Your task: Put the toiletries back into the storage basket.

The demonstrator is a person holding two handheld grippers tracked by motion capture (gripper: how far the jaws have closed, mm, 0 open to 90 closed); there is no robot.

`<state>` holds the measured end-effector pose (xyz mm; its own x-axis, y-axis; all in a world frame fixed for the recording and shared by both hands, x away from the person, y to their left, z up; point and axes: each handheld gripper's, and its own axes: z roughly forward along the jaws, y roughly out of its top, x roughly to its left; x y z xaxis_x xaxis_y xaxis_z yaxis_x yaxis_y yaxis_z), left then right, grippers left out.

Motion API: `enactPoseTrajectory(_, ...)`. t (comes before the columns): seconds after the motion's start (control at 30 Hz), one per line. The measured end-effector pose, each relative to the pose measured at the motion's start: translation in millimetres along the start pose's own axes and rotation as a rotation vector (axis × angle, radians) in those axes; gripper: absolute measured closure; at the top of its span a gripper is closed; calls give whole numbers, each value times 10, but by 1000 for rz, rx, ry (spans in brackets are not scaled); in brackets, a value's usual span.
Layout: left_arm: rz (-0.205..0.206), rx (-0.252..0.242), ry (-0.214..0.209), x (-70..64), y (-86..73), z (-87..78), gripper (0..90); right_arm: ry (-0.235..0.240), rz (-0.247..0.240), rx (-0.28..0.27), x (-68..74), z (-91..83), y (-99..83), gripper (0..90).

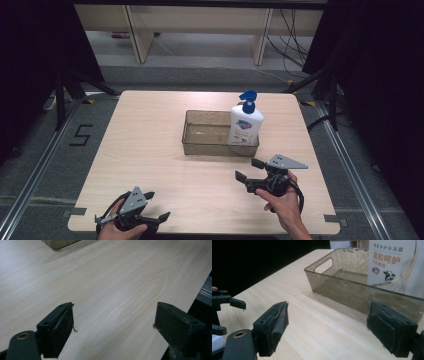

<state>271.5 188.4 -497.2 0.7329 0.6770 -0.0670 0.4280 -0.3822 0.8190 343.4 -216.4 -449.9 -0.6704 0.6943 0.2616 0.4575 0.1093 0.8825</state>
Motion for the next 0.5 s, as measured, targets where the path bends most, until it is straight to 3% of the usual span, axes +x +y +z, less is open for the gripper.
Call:
enactPoseTrajectory(0.1, -1, -2, -1, 3, -1, -1, 154, 1, 13, -9, 11, -5, -40, 167)
enactPoseTrajectory(0.13, 0, -2, -2, 1, 0, -1, 154, -11, -9, -8, -2, -4, -50, 167)
enactPoseTrajectory(0.17, 7, 3, -6, 7, 1, -4, 154, -3, 14, -1, 16, -12, -60, 167)
enactPoseTrajectory(0.27, 28, 15, -6, 17, 3, -13, 154, -7, -2, 2, 12, -13, -79, 166)
enactPoseTrajectory(0.33, 25, 10, -2, 14, 2, -11, 154, 17, 47, 24, 56, -30, -101, 166)
enactPoseTrajectory(0.37, 25, 10, -2, 14, 2, -11, 154, 17, 47, 24, 56, -30, -101, 166)
enactPoseTrajectory(0.4, 8, 0, -6, 6, 1, -3, 154, 3, -6, 5, 30, -26, -117, 164)
enactPoseTrajectory(0.5, 33, 15, -2, 22, 5, -12, 154, 10, 8, 13, 43, -28, -136, 163)
